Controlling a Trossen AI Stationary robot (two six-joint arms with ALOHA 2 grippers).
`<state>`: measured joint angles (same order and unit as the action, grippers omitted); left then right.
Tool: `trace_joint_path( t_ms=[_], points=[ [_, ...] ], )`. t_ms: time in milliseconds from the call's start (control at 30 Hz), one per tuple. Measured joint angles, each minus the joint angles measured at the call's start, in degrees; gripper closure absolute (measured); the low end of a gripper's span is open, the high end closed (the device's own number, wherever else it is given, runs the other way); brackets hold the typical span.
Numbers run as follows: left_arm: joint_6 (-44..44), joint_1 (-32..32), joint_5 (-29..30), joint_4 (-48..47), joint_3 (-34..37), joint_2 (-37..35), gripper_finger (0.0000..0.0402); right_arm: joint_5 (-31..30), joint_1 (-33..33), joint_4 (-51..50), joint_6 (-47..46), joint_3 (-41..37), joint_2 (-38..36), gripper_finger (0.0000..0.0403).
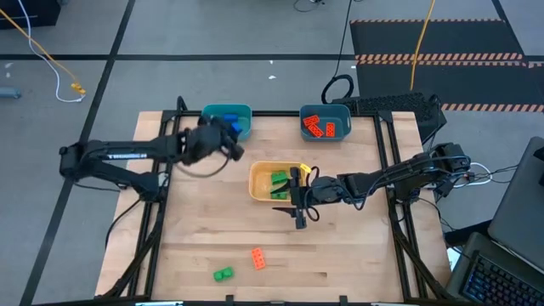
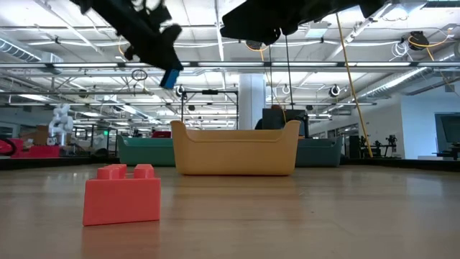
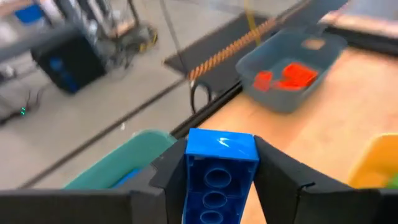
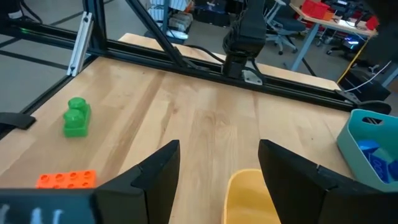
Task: Sort & place blocks by color
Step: Put the blue game piece into the green bin
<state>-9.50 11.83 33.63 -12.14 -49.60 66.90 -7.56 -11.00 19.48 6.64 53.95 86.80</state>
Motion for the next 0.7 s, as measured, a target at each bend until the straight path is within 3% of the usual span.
trace_joint_path(
  t_ms=[300,533,700],
  points=[
    [1.2,17.6,-13.3,0.4,0.0,6.2,0.0250,-0.1,0.2,0.8,-1.2,0.0,0.0,0.0193],
    [3.0,21.8,-18.2,1.7,0.0,9.9,0.0247,-0.1,0.2,0.8,0.0,0.0,0.0,0.0193],
    [3.0,22.5,-18.2,2.5,0.0,11.4,0.0203,-0.1,0.2,1.2,0.3,0.0,0.0,0.0193]
  ],
)
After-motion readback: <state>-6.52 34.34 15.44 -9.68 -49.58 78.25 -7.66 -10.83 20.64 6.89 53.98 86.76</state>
